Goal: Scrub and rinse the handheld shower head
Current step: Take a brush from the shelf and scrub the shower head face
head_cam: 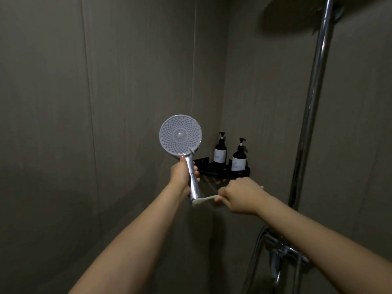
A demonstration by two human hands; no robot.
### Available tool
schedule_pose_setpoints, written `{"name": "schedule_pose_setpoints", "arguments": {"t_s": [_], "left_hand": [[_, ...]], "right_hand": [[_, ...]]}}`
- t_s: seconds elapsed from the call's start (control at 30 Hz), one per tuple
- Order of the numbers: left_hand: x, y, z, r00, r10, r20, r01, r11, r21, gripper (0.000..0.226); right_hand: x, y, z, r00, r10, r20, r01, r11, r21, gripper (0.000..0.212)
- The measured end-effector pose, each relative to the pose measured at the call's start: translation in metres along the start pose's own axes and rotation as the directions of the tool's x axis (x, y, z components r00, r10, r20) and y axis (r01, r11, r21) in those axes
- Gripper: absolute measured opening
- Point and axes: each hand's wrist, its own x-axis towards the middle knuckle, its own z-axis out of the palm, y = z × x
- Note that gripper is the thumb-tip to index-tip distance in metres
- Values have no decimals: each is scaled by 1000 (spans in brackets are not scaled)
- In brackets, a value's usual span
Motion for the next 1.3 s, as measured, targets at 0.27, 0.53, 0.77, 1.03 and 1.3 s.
{"name": "schedule_pose_setpoints", "arguments": {"t_s": [0.27, 0.53, 0.77, 1.03, 1.3], "left_hand": [[-3, -3, 1, 995, -11, 101, 6, 999, 50, 41], [-9, -8, 4, 977, -56, 207, 45, 997, 58, 33], [-18, -19, -1, 958, -117, 261, 109, 993, 45, 41], [-20, -14, 1, 933, -194, 302, 227, 971, -79, 39], [-24, -5, 1, 939, -28, 342, 30, 1000, -1, 67]], "right_hand": [[7, 5, 2, 993, 82, 89, -104, 957, 270, 39], [23, 27, -9, 952, 302, -53, -224, 800, 557, 38], [12, 14, -4, 955, 77, 286, -175, 926, 333, 35], [13, 13, -6, 972, 70, 225, -149, 922, 357, 34], [12, 23, -12, 988, 104, 112, -124, 974, 188, 36]]}}
